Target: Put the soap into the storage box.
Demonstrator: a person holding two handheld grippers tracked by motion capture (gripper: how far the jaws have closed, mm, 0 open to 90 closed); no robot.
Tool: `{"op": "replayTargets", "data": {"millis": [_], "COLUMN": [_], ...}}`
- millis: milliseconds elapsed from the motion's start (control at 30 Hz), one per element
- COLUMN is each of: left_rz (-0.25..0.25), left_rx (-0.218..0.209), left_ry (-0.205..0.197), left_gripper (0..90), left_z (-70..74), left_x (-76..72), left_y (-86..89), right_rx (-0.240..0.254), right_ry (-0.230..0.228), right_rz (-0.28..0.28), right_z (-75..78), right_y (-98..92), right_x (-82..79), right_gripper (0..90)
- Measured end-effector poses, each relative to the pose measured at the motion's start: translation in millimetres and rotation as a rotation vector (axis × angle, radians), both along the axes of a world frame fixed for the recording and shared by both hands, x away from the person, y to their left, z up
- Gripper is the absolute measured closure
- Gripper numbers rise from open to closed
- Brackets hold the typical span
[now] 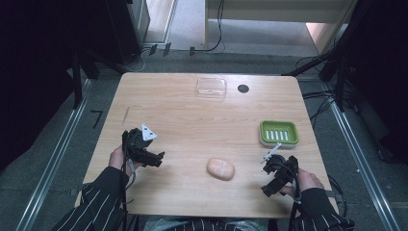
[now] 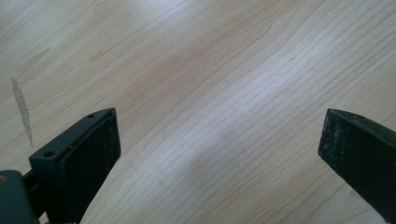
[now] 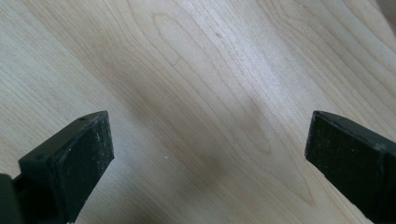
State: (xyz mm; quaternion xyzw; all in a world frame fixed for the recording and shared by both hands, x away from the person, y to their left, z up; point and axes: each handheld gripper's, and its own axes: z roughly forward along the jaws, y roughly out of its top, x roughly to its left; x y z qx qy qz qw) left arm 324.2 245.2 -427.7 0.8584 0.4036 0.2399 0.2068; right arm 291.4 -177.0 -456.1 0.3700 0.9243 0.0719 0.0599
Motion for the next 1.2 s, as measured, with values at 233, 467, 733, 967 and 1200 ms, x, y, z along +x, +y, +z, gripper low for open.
{"op": "replayTargets", "data": {"millis": [233, 467, 733, 967, 1200], "left_rz": [-0.008, -0.002, -0.010, -0.004, -0.004], "left_rx": [0.002, -0.006, 0.005, 0.002, -0.001], "left_ry": [-0.003, -0.012, -0.008, -0.010, -0.009], "left_gripper": [0.0, 0.0, 0.0, 0.0, 0.0], "left_z": [0.2, 0.6, -0.1, -0.9, -0.9], "left_x": [0.4, -0.7, 1.5, 1.2, 0.6], "left_y": [0.2, 2.5, -1.8, 0.8, 1.2], "right_rx": [-0.006, -0.013, -0.001, 0.005, 0.010], "right_ry": [-0.018, -0.028, -0.044, -0.048, -0.068], "right_rz": [0.007, 0.033, 0.048, 0.062, 0.107], "right_z": [2.0, 4.1, 7.2, 10.2, 15.2], "right_y": [2.5, 7.8, 11.9, 19.7, 32.5], "right_x": [-2.4, -3.3, -5.7, -6.0, -6.9], "right_gripper": [1.4, 1.4, 1.4, 1.0, 0.7]}}
